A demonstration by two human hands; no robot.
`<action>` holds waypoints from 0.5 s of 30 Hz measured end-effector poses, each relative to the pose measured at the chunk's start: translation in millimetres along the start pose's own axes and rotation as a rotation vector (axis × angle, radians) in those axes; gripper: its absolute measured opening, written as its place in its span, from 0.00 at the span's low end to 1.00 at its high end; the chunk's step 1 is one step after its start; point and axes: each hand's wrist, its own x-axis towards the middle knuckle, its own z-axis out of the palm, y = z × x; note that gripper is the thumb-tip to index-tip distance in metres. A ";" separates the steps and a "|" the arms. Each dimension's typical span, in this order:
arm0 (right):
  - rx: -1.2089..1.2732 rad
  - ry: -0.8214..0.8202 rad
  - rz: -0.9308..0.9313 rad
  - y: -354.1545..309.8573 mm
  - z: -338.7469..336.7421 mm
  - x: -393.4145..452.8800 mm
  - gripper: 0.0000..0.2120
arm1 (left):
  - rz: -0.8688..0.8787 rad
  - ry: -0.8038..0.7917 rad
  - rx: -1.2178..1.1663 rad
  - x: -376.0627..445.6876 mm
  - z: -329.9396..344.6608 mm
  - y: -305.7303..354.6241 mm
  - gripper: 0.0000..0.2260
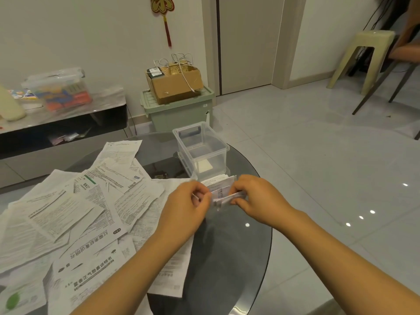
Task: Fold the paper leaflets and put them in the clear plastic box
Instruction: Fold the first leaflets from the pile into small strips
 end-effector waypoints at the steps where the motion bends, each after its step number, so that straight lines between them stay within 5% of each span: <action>1: -0.019 0.028 -0.012 0.6 -0.1 1.8 0.06 | 0.023 0.034 0.042 2.6 -0.8 -0.9 0.05; 5: -0.074 0.061 -0.061 0.0 3.7 9.1 0.05 | 0.044 -0.089 0.164 14.8 5.7 -6.4 0.18; 11: -0.006 0.015 -0.020 -4.7 7.7 20.4 0.02 | -0.040 -0.088 0.076 26.6 15.0 -8.6 0.07; 15: 0.029 -0.026 0.011 -5.5 7.9 20.1 0.08 | -0.058 -0.162 -0.035 24.6 7.1 -11.2 0.08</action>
